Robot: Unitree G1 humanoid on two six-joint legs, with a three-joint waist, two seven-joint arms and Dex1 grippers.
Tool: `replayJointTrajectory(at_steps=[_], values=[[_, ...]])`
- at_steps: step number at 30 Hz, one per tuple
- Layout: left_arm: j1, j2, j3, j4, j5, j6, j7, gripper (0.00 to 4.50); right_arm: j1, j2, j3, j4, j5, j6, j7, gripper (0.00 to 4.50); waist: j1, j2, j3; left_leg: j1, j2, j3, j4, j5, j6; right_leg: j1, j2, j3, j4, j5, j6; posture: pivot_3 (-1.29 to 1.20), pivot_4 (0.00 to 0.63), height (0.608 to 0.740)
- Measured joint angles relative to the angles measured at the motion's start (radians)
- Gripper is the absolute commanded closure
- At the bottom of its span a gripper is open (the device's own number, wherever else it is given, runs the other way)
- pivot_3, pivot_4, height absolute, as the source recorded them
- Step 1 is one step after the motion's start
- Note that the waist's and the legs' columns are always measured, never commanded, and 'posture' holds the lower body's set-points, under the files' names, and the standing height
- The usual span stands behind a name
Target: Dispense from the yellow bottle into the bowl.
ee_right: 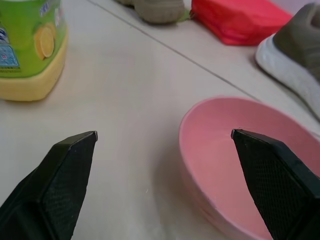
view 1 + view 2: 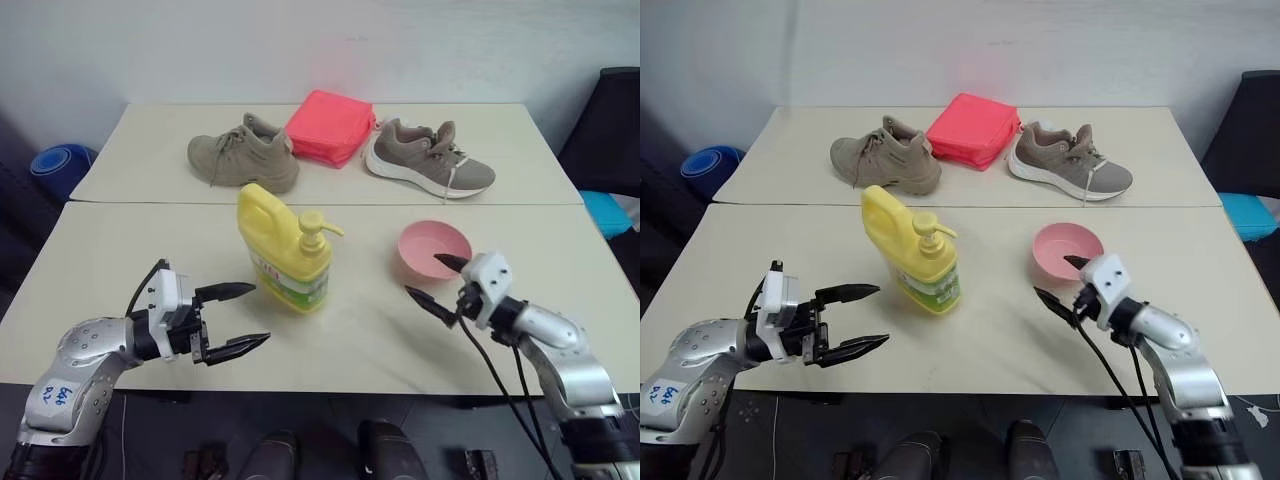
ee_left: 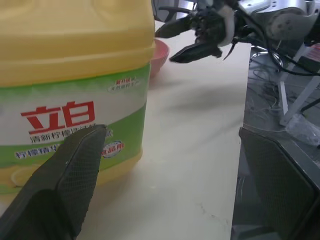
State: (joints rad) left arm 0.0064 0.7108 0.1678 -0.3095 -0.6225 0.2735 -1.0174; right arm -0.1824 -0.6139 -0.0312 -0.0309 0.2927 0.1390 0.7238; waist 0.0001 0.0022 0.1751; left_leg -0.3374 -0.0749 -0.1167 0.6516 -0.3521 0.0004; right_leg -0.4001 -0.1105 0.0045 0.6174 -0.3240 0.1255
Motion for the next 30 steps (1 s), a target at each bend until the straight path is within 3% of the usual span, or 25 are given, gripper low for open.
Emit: replayJointTrajectory(at_steps=[1,4,10,15,23,26,30], values=[[0.0,-0.004,-0.002,-0.002,0.001,0.003,0.002,0.0,-0.042,0.0,0.021,0.031,-0.016,0.023,0.007,0.01,-0.001,0.0,0.0,0.0,0.0,0.0,0.0,0.0,0.0,0.0,0.0,0.0,0.0,0.0,0.0,0.0,0.15,0.74],[0.003,-0.007,-0.005,-0.026,0.0,0.017,0.012,0.0,-0.118,0.0,0.05,0.108,-0.051,0.044,0.016,0.56,-0.002,0.0,0.0,-0.003,0.0,0.001,0.0,0.0,0.0,-0.004,0.0,0.001,0.001,0.0,0.0,0.0,0.15,0.74],[-0.001,-0.005,0.011,-0.07,-0.037,0.083,0.031,0.0,-0.182,0.0,0.084,0.2,-0.102,0.056,0.058,2.57,-0.002,0.0,0.0,-0.015,0.0,0.001,0.008,0.0,-0.001,-0.016,0.0,0.0,0.007,0.0,0.0,0.0,0.15,0.74],[-0.051,0.053,0.077,-0.079,-0.169,0.223,0.042,0.0,-0.189,0.002,0.101,0.203,-0.117,0.06,0.08,4.3,-0.002,0.0,0.0,-0.015,0.0,0.001,0.013,0.0,-0.001,-0.014,0.0,0.0,0.009,0.001,0.0,0.0,0.15,0.74],[-0.248,0.136,0.226,-0.077,-0.485,0.445,0.119,0.0,-0.206,-0.024,0.1,0.145,-0.118,0.051,0.141,4.44,-0.003,0.0,0.0,-0.017,0.0,0.0,0.013,0.0,-0.001,-0.015,0.0,0.0,0.009,0.001,0.0,0.0,0.15,0.74],[-0.351,0.139,0.236,-0.068,-0.536,0.473,0.159,0.59,-0.214,-0.073,0.102,0.079,-0.116,0.043,0.195,4.5,-0.002,0.0,0.001,-0.017,-0.001,0.001,0.013,0.0,-0.001,-0.016,0.0,-0.001,0.009,0.001,0.001,0.0,0.15,0.74],[-0.531,0.116,0.188,-0.032,-0.531,0.474,0.207,1.74,-0.258,-0.154,0.101,-0.107,-0.069,0.112,0.288,4.5,-0.001,-0.001,0.001,-0.017,-0.001,0.0,0.014,0.0,-0.001,-0.015,0.001,-0.002,0.009,0.002,0.001,0.0,0.15,0.74]])
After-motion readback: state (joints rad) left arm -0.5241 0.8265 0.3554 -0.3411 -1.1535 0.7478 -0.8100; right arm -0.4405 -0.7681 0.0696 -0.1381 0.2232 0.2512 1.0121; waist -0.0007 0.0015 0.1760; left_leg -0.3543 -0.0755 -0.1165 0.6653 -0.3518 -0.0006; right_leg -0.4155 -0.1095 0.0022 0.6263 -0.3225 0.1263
